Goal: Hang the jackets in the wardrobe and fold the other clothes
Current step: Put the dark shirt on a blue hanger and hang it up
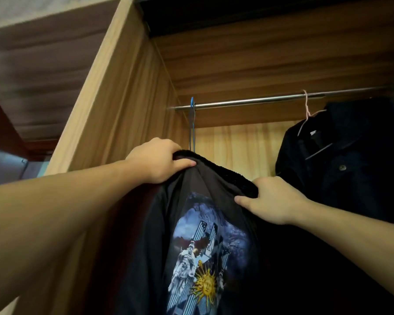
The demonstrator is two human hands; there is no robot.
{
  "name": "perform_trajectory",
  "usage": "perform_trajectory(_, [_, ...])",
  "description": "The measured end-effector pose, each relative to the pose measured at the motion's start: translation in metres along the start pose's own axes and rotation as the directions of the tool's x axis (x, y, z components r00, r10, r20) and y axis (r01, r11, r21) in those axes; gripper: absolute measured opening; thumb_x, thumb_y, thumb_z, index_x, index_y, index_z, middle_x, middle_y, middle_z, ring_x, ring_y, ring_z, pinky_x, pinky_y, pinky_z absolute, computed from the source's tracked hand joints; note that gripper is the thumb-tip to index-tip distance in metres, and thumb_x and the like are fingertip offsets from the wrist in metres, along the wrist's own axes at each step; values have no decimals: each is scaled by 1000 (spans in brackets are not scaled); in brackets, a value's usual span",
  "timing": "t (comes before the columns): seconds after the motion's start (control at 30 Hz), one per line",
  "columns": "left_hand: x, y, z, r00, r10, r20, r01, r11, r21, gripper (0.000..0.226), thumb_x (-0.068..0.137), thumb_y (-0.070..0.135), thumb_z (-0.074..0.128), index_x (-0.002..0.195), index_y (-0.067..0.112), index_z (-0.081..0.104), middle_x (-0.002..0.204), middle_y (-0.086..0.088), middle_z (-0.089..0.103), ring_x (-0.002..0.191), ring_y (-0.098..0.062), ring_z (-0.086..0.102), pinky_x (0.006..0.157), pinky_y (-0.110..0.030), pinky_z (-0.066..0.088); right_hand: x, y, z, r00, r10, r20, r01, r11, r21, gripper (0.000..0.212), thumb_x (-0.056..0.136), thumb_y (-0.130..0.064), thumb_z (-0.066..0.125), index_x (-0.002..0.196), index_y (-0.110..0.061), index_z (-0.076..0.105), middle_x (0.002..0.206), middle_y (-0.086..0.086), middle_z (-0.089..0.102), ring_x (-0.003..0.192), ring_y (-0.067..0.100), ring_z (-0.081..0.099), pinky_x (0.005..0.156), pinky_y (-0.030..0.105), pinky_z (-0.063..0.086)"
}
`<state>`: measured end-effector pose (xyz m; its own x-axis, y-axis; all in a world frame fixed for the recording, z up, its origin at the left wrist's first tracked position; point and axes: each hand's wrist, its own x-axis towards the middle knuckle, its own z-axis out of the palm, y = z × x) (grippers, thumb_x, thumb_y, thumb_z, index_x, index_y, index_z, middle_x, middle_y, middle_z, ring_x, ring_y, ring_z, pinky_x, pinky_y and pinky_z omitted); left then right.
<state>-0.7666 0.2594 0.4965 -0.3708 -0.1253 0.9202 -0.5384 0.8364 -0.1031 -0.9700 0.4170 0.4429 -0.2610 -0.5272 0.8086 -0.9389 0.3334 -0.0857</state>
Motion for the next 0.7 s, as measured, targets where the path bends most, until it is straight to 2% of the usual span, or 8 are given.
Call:
perform_trajectory(0.1, [25,-14,-5,999,-28,36,25,997,76,48,81,74,48,93,31,67,96,3,66,89,-23,60,79,-38,51,35,-22,3,978,-83,191,57,989,136,38,80,-57,65,98,-23,68,91,-4,71,77,10,68,72,31,58])
perform_trajectory(0.17, [39,-20,-3,999,-27,41,22,992,126,47,81,73,50,91,30,65,92,3,63,84,-21,56,74,-35,48,58,-42,-4,962,-121,247,42,952,303,46,79,-64,63,100,-23,65,89,-5,69,65,4,68,55,23,56])
perform_trajectory(0.3, [62,-23,8,998,-22,54,11,980,200,53,79,73,53,110,32,67,100,2,62,97,-24,60,75,-35,47,119,-89,-26,976,-4,-216,133,798,587,49,86,-59,56,95,-11,63,82,2,65,62,16,67,48,26,53])
perform_trajectory(0.37, [70,-25,11,998,-25,56,14,979,205,56,79,71,54,112,28,66,102,1,62,100,-26,60,78,-36,49,147,-112,-38,900,75,-429,193,815,547,43,86,-57,55,84,-14,60,75,0,64,67,21,69,53,30,56])
perform_trajectory(0.43, [76,-26,11,998,-23,54,10,976,218,56,80,70,55,111,24,64,93,4,54,97,-26,59,74,-35,46,171,-131,-47,846,88,-526,198,864,464,41,85,-57,54,72,-18,52,70,-1,63,63,21,69,57,32,56])
perform_trajectory(0.53, [79,-23,14,998,3,58,-18,966,257,44,81,69,56,95,27,57,76,7,40,84,-23,48,69,-34,38,196,-147,-56,849,126,-512,138,885,446,42,90,-50,53,74,-10,56,69,3,64,41,16,64,35,19,41])
perform_trajectory(0.6, [78,-21,15,998,17,62,-34,961,275,41,81,68,56,83,28,49,71,9,36,80,-22,45,68,-34,37,206,-150,-58,872,163,-461,54,905,422,34,95,-36,50,84,-5,59,73,9,67,43,19,63,35,21,41])
perform_trajectory(0.7, [79,-20,15,997,25,75,-47,947,317,43,81,69,56,89,27,59,71,9,39,79,-22,47,66,-33,38,211,-140,-58,919,128,-374,-33,968,249,28,96,-13,42,80,-2,62,40,5,59,40,17,56,40,23,44])
